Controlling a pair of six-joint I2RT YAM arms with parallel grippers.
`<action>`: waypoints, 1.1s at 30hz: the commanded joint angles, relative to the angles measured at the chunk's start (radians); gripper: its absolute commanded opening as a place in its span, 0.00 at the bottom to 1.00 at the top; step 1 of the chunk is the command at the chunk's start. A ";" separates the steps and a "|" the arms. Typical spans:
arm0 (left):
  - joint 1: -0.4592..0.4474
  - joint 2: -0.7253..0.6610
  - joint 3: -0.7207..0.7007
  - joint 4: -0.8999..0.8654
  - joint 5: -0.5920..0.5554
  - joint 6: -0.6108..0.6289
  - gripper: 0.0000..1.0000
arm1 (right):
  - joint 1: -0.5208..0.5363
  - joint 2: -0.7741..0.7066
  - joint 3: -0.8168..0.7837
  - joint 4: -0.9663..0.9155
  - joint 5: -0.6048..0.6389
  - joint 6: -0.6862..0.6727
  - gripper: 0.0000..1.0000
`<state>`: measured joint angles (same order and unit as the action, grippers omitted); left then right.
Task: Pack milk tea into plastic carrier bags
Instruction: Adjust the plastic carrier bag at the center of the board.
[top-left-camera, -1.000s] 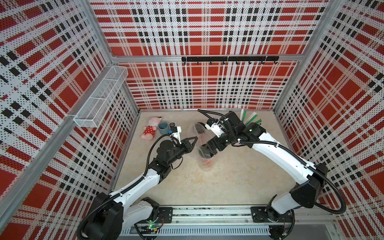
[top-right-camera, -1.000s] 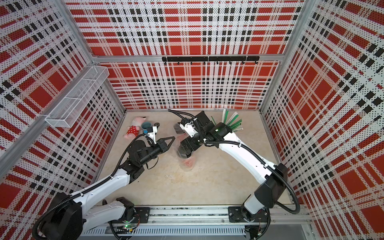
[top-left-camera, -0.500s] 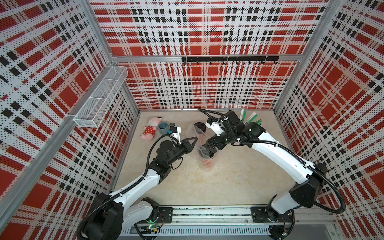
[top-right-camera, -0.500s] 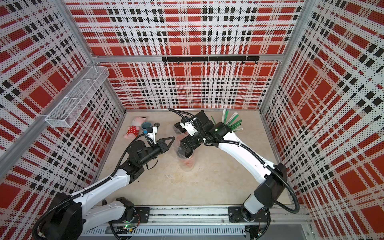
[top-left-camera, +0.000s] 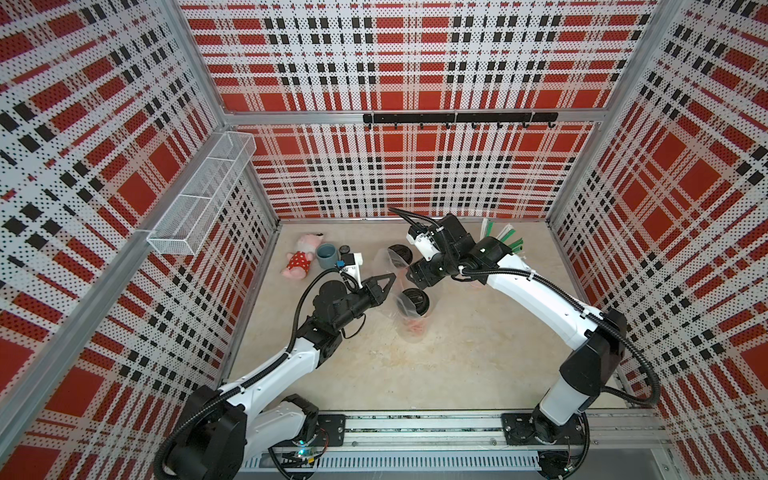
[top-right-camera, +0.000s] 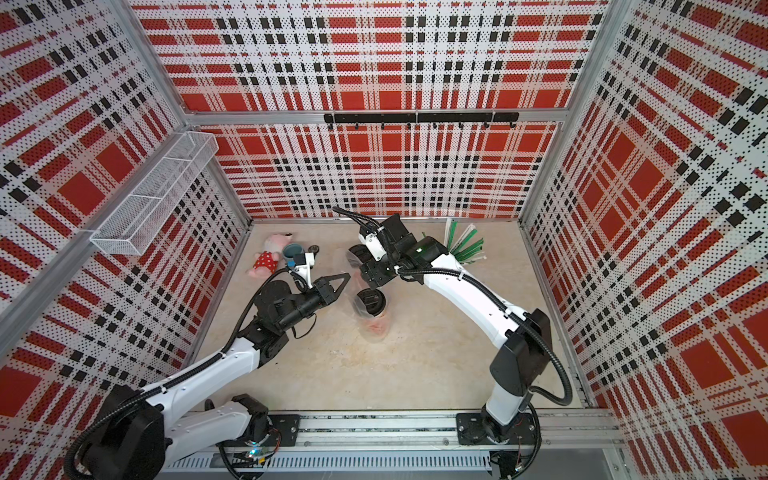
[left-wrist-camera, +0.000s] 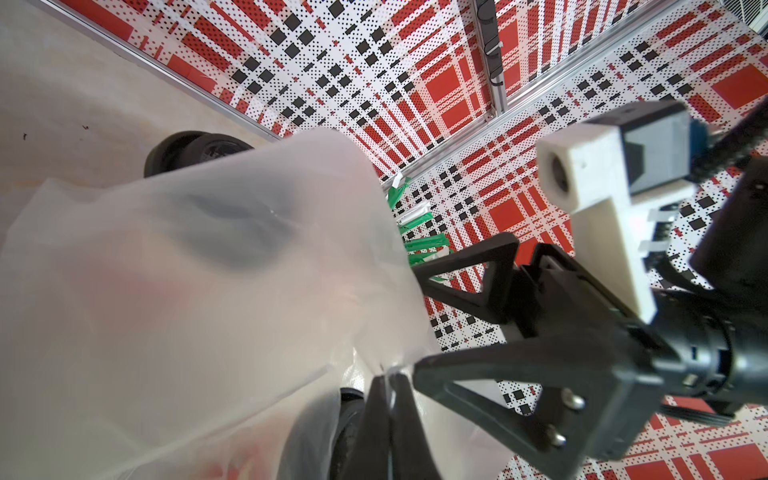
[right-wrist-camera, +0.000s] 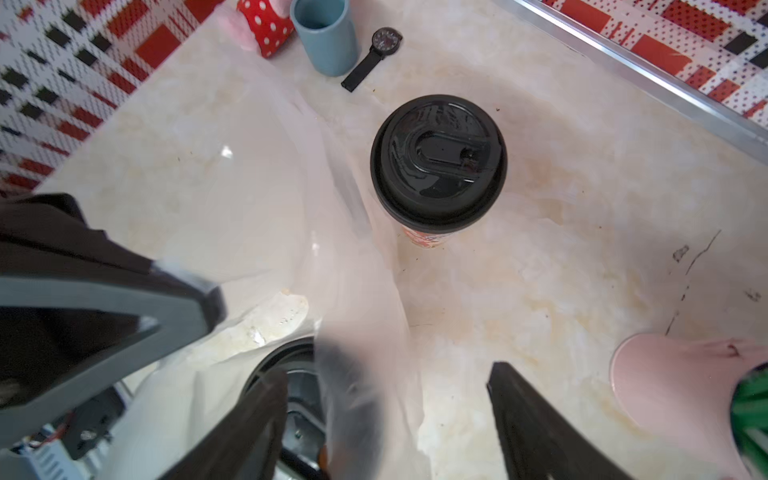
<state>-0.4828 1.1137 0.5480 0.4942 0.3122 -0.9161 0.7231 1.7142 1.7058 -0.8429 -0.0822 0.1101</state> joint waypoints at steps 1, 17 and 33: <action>0.013 0.003 0.033 0.023 0.021 0.000 0.02 | -0.005 0.021 0.039 -0.012 0.025 -0.010 0.70; 0.027 -0.053 0.079 -0.105 -0.011 0.034 0.01 | -0.007 -0.074 -0.005 -0.069 0.114 0.135 0.04; 0.016 -0.094 0.174 -0.273 -0.022 -0.018 0.00 | -0.007 -0.197 -0.021 -0.240 0.096 0.295 0.00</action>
<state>-0.4637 1.0470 0.6937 0.2771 0.3027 -0.9195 0.7216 1.5669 1.6966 -1.0210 0.0093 0.3576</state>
